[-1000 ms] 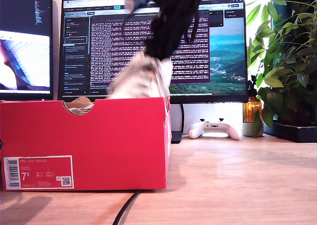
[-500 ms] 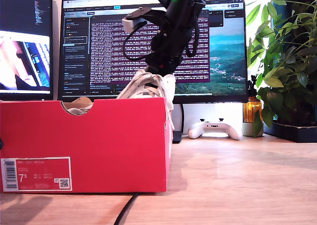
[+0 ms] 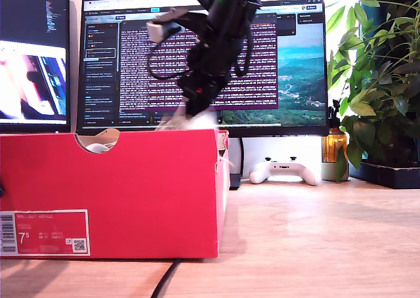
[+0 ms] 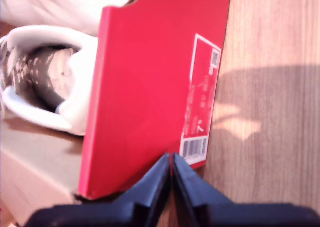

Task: Pack the white shoes by picking the first shoe and placing it inside the red shoebox, left side, then picking and rotating the second shoe and placing it in the shoebox

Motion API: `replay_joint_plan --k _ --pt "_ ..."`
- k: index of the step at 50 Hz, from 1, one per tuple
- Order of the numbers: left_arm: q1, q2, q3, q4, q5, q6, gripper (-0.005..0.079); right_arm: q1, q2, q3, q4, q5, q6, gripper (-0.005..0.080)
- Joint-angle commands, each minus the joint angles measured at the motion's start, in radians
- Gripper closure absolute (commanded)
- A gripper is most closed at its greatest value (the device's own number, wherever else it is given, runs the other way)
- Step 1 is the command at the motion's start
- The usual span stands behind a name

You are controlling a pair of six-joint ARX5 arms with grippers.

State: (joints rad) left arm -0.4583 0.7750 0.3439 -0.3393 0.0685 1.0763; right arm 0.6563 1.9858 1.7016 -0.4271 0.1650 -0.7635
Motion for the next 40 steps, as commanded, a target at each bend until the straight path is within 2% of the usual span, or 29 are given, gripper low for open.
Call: replay_joint_plan --k 1,11,14,17,18,23,32,40 --pt "-0.004 0.004 0.001 0.003 0.002 -0.003 0.0764 0.003 0.017 0.018 0.015 0.013 0.004 0.052" --pt "-0.004 0.004 0.001 0.003 0.002 -0.003 0.0764 0.009 0.014 0.027 0.013 0.045 0.005 0.0539" --pt "-0.004 0.004 0.0 0.002 0.002 -0.003 0.0764 0.014 0.013 0.031 0.007 0.069 0.006 0.0619" --pt "-0.004 0.004 0.001 0.002 0.002 -0.003 0.0764 0.018 0.01 0.037 -0.006 0.087 0.006 0.0758" --pt "-0.004 0.004 0.0 0.002 0.002 -0.003 0.0764 0.021 0.009 0.04 -0.014 0.09 0.006 0.0771" --pt "-0.004 0.004 0.001 0.002 0.002 -0.003 0.0764 0.032 0.005 0.064 -0.065 0.101 0.018 0.0765" --pt "-0.004 0.004 0.001 0.011 0.002 -0.002 0.0764 0.053 -0.008 0.101 -0.111 0.1 0.205 0.0764" --pt "-0.004 0.004 0.001 0.012 0.002 -0.003 0.0764 0.062 -0.008 0.114 -0.146 0.1 0.24 0.0764"
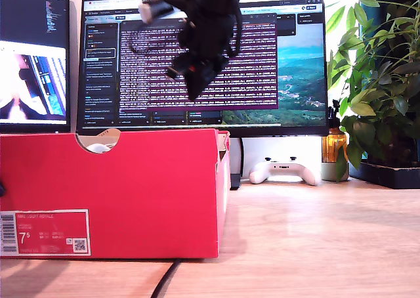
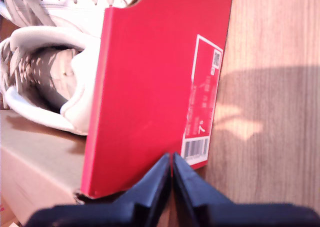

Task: Pack the white shoes by picking the first shoe and placing it inside the red shoebox, left side, then picking and rotating the second shoe and placing it in the shoebox

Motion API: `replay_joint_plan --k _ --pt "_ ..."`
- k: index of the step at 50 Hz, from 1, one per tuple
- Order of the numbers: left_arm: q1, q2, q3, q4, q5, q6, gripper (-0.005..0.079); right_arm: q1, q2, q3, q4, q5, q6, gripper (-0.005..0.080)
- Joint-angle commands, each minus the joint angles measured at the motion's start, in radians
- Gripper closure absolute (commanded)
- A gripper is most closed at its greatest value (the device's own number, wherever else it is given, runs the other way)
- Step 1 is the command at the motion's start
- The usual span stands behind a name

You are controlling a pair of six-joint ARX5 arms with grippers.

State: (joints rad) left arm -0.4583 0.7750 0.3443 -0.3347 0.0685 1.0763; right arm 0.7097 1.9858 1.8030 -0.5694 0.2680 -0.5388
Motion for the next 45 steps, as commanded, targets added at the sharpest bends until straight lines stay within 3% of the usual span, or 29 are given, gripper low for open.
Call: replay_joint_plan --k 1,45 --pt "-0.004 0.004 0.001 0.006 0.002 -0.003 0.0764 0.01 -0.008 0.013 -0.007 -0.003 0.018 0.0764" --pt "-0.005 0.001 0.003 -0.008 0.053 -0.014 0.0755 0.01 -0.008 0.013 -0.046 -0.027 0.146 0.0764"
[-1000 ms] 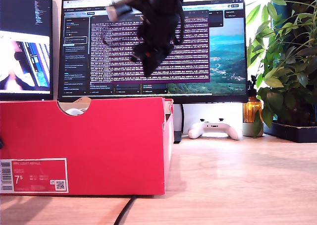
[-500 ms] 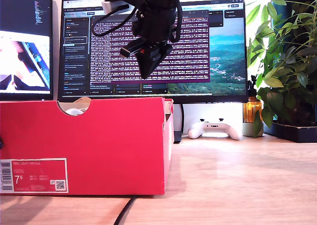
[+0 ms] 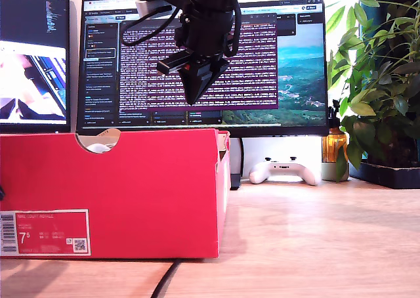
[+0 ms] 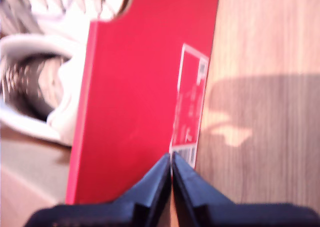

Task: Pack the white shoes by picking the first shoe and placing it inside the red shoebox, left side, then picking and rotating the second shoe and placing it in the shoebox

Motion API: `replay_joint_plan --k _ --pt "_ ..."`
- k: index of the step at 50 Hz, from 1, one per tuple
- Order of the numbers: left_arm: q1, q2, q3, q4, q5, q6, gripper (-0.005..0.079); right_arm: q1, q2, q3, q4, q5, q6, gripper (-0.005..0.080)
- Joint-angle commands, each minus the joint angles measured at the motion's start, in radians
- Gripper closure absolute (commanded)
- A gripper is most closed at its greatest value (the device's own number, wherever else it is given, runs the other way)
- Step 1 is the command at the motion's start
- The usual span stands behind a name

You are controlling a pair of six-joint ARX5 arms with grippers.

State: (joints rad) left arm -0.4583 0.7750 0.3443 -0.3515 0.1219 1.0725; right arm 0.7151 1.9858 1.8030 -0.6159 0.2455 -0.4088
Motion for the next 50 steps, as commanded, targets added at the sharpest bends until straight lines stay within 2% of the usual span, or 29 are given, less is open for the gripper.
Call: replay_joint_plan --k 1,12,18,22,32,41,50 --pt "-0.005 -0.002 0.003 0.008 -0.005 -0.01 0.0755 0.005 -0.008 0.013 0.0 -0.004 0.019 0.0764" --pt "-0.007 -0.087 0.016 -0.029 -0.056 -0.01 0.0754 0.003 -0.008 0.013 -0.014 -0.004 0.018 0.0764" --pt "-0.007 -0.158 0.047 -0.128 -0.061 -0.031 0.0753 -0.009 -0.008 0.013 -0.043 -0.004 0.015 0.0764" --pt "-0.007 -0.199 0.072 -0.196 -0.06 -0.097 0.0753 -0.026 -0.008 0.013 -0.092 -0.004 0.02 0.0764" --pt "-0.007 -0.313 0.118 -0.246 -0.059 -0.28 0.0754 -0.123 -0.008 0.013 -0.233 -0.031 0.123 0.0764" --pt "-0.007 -0.375 0.14 -0.244 -0.04 -0.372 0.0754 -0.24 -0.01 0.013 -0.306 -0.17 0.189 0.0764" --pt "-0.007 -0.4 0.14 -0.229 -0.002 -0.406 0.0758 -0.318 -0.026 0.011 -0.357 -0.192 0.2 0.0764"
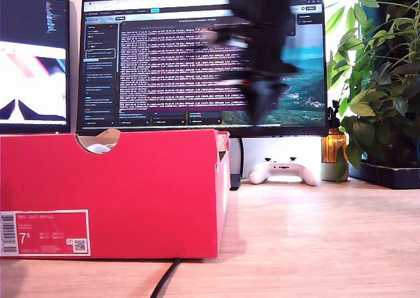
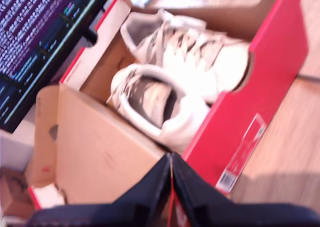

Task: Pack the white shoes by picking the first shoe and placing it inside the red shoebox, left side, then picking and rotating the second shoe and placing it in the shoebox

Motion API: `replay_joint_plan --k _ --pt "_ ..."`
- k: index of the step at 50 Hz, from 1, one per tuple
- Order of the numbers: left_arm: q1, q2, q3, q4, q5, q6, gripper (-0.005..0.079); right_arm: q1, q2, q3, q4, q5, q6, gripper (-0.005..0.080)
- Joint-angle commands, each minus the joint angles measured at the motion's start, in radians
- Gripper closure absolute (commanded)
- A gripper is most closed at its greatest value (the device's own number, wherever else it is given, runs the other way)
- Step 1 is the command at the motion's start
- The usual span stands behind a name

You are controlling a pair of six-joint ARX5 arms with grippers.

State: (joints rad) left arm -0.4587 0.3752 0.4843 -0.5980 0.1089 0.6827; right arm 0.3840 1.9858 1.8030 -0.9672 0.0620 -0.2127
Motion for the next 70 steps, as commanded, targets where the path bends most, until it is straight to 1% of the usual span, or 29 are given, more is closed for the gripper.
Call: replay_joint_plan --k 1,2,4,5,7,13,18,22,28,32,34,35,40,46,51,55,59,63,70 --pt "-0.006 0.0 0.0 0.024 0.011 -0.016 0.076 0.007 -0.029 0.011 -0.006 -0.008 0.004 0.0765" --pt "-0.006 0.0 0.0 0.029 0.011 -0.066 0.0762 0.002 -0.032 0.011 -0.008 -0.008 0.005 0.0764" --pt "-0.006 0.003 0.0 0.04 0.013 -0.079 0.0762 -0.011 -0.042 0.011 -0.007 -0.008 0.007 0.0765" --pt "-0.006 0.005 0.0 0.047 0.014 -0.113 0.0762 -0.016 -0.045 0.011 -0.005 -0.008 0.013 0.0764" --pt "-0.006 0.005 0.0 0.056 0.014 -0.136 0.0762 -0.026 -0.054 0.011 -0.002 -0.008 0.02 0.0764" --pt "-0.006 0.005 0.0 0.092 0.015 -0.158 0.0762 -0.05 -0.08 0.007 0.003 -0.008 0.033 0.0764" --pt "-0.006 0.005 0.0 0.114 0.015 -0.163 0.0762 -0.063 -0.117 -0.031 0.032 -0.007 0.034 0.0764" --pt "-0.006 0.012 0.0 0.129 0.015 -0.173 0.0762 -0.076 -0.162 -0.099 0.068 -0.007 0.034 0.0764" --pt "-0.005 0.021 0.0 0.159 0.015 -0.195 0.0762 -0.096 -0.245 -0.244 0.165 -0.007 0.036 0.0765" --pt "-0.004 0.027 0.0 0.191 0.016 -0.252 0.0763 -0.107 -0.309 -0.346 0.241 -0.006 0.052 0.0764" --pt "-0.004 0.036 0.0 0.212 0.016 -0.26 0.0762 -0.112 -0.346 -0.399 0.279 -0.006 0.058 0.0764" --pt "-0.003 0.04 0.0 0.223 0.016 -0.298 0.0762 -0.112 -0.36 -0.421 0.294 -0.007 0.061 0.0764" --pt "0.002 0.066 0.0 0.266 0.018 -0.337 0.0762 -0.112 -0.447 -0.539 0.371 -0.006 0.06 0.0764" --pt "0.019 0.111 0.0 0.3 0.069 -0.336 0.0762 -0.113 -0.546 -0.664 0.45 -0.006 0.061 0.0764" --pt "0.058 0.171 -0.002 0.332 0.079 -0.338 0.0762 -0.113 -0.623 -0.756 0.517 -0.004 0.086 0.0764" --pt "0.108 0.211 -0.008 0.374 0.093 -0.375 0.0762 -0.112 -0.679 -0.823 0.564 -0.003 0.094 0.0764" --pt "0.172 0.225 -0.019 0.419 0.122 -0.398 0.0762 -0.112 -0.734 -0.884 0.603 -0.001 0.095 0.0764" --pt "0.237 0.223 -0.023 0.434 0.135 -0.404 0.0762 -0.112 -0.789 -0.943 0.644 0.0 0.098 0.0764" --pt "0.345 0.204 -0.042 0.479 0.19 -0.471 0.0762 -0.113 -0.874 -1.029 0.696 0.003 0.097 0.0764"
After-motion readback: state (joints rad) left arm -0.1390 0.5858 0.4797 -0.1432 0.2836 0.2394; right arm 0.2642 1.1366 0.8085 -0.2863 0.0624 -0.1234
